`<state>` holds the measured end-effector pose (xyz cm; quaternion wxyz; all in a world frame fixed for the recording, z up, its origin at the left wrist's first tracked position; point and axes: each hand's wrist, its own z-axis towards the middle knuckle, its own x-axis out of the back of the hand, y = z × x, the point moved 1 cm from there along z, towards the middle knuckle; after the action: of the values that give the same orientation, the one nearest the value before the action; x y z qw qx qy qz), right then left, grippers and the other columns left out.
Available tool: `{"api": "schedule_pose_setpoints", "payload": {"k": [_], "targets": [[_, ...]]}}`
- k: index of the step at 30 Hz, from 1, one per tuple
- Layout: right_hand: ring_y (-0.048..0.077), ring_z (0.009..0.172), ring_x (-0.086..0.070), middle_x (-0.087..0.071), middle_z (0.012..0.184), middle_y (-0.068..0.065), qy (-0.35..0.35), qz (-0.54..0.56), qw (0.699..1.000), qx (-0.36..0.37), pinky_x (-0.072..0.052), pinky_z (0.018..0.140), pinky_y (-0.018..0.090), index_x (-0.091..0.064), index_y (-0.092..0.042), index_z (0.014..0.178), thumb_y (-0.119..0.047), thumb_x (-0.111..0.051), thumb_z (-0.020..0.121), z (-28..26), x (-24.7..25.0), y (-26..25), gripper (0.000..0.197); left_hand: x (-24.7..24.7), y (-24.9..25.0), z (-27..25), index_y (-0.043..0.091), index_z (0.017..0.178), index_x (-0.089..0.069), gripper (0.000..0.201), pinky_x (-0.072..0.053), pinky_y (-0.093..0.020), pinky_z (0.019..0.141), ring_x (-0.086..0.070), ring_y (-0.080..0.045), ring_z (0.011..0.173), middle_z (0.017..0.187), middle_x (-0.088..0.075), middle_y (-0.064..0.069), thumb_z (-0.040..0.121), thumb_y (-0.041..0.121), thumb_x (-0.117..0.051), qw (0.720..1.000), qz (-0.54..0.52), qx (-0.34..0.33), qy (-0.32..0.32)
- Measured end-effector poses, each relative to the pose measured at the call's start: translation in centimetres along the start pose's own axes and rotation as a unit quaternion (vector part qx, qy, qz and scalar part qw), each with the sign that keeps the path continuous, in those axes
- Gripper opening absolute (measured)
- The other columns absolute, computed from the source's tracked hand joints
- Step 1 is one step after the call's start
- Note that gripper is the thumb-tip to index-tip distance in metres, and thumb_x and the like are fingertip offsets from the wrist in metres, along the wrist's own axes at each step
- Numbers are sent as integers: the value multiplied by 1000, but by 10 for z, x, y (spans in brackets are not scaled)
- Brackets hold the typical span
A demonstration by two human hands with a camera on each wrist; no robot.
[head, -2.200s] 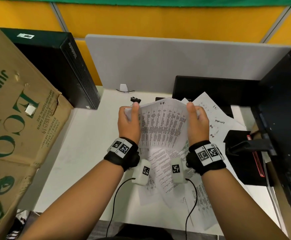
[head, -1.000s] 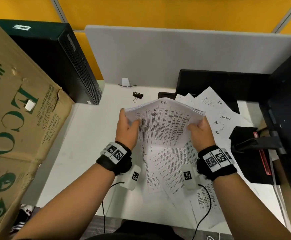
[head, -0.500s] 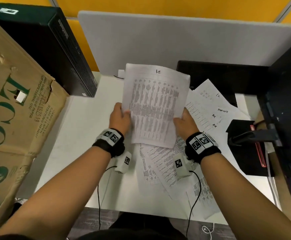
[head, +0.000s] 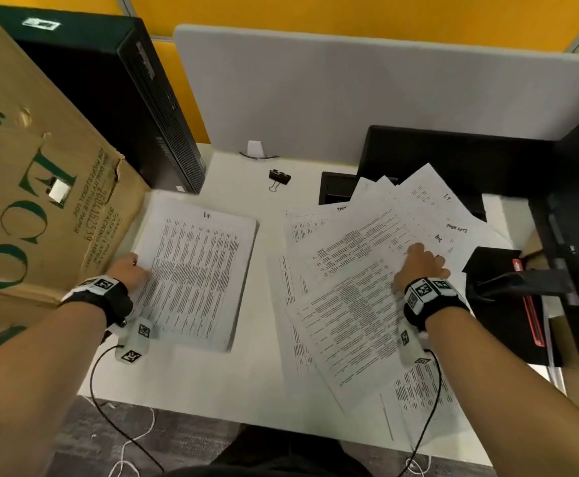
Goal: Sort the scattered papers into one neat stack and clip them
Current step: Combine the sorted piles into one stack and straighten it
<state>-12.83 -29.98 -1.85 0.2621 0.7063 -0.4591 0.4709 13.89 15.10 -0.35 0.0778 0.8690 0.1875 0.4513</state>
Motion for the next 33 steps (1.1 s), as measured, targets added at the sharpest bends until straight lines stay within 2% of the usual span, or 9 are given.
{"api": "schedule_pose_setpoints", "payload": {"k": [6,9,12,15,18,21,24,26,33], "targets": [[33,103,-53,-62,98,12,-6,65,998,10,-45,89,40,-63,-10,93,-12,-59,87,-4,5,-9,7,-18,2,1,-4,139,-36,47,-38,-43,99,-46,-42,125,140,-44,-26,95,5,-50,1000,24,15,14],[22,67,-55,-58,72,4,-1,132,989,62,-43,54,24,-53,-15,68,0,-58,85,-7,11,-18,23,-27,14,-11,-3,132,-38,46,-43,-42,90,-51,-42,117,130,-50,-26,92,14,-52,993,71,64,62],[18,58,-49,-51,66,-1,13,194,974,112,-32,46,21,-52,-14,70,-2,-55,88,-15,24,-30,21,-43,43,-28,-1,132,-38,57,-38,-46,102,-41,-39,124,136,-42,-23,84,19,-62,976,114,70,171],[18,61,-52,-56,70,1,-6,234,955,183,-37,49,22,-58,-14,73,-7,-58,88,-25,40,-48,17,-66,97,-52,8,130,-50,51,-42,-45,102,-46,-38,122,133,-49,-19,82,22,-64,979,56,-102,166],[17,67,-57,-62,79,3,-33,276,936,218,-47,56,26,-65,-12,80,-10,-62,87,-32,55,-63,8,-101,148,-88,19,136,-48,60,-35,-38,108,-44,-24,125,134,-48,-3,82,35,-70,956,-49,-290,-17],[10,69,-55,-61,77,-4,-47,323,918,227,-41,60,24,-67,-14,85,-13,-65,86,-34,69,-65,2,-127,181,-111,25,123,-52,47,-48,-32,95,-58,-15,106,116,-60,4,81,35,-71,932,-132,-311,-132],[14,87,-64,-69,92,-2,-49,396,902,165,-49,74,26,-71,-16,95,-19,-70,85,-16,75,-47,10,-135,198,-115,15,107,-63,17,-45,-20,66,-60,-17,82,97,-67,-5,92,17,-58,931,-108,-332,-110],[21,104,-63,-67,106,0,15,395,913,98,-49,90,33,-68,-15,108,-20,-71,85,6,73,-27,24,-137,201,-115,10,111,-64,20,-42,-19,71,-59,-17,81,96,-66,-5,93,14,-55,933,-104,-327,-113],[32,129,-36,-46,137,9,38,26,999,-20,-31,105,46,-50,-16,132,-22,-62,87,45,46,15,46,-147,199,-111,15,105,-62,14,-38,-19,53,-56,-11,65,77,-60,3,94,15,-54,941,-95,-298,-129]]}}
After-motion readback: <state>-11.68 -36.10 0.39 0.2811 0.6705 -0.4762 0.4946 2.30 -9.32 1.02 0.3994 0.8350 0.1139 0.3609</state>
